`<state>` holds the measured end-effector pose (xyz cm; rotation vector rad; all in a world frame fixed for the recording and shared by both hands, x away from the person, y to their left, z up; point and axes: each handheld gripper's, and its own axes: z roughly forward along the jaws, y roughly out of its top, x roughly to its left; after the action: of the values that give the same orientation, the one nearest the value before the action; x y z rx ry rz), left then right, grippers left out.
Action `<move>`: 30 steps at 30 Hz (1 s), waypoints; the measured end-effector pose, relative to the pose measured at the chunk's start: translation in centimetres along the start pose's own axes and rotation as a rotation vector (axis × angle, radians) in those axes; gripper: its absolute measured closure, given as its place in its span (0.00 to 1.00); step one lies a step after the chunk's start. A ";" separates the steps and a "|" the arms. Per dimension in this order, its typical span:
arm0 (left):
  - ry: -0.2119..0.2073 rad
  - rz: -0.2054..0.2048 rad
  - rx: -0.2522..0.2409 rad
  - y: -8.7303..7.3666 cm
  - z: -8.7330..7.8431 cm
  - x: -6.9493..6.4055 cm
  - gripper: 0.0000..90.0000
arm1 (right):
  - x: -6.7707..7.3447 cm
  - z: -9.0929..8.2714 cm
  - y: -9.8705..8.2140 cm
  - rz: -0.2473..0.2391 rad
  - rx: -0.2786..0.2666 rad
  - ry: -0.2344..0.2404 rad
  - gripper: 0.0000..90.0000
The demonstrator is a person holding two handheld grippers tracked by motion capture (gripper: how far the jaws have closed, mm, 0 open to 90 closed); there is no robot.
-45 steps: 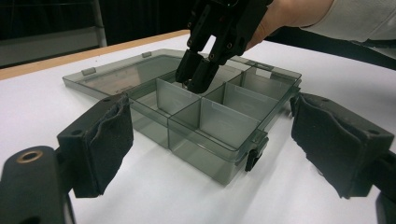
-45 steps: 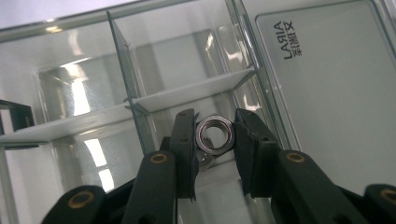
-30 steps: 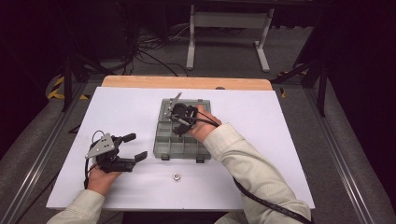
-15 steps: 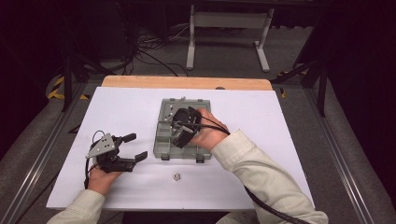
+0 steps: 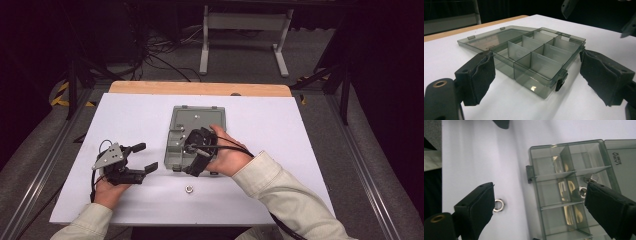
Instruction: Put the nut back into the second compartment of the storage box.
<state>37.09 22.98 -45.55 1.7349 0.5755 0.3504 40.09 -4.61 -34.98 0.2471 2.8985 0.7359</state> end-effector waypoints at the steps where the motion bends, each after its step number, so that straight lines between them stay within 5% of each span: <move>1: -0.001 0.004 0.001 0.0 0.0 0.0 0.15 | 0.2 0.0 0.0 -0.006 0.002 0.002 0.11; 30: 0.002 0.001 -0.003 0.0 0.0 0.0 0.15 | 4.3 3.7 -2.3 -0.038 0.050 0.041 0.13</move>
<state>37.06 22.97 -45.51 1.7325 0.5755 0.3538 36.27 -4.11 -39.74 0.1838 2.9543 0.6706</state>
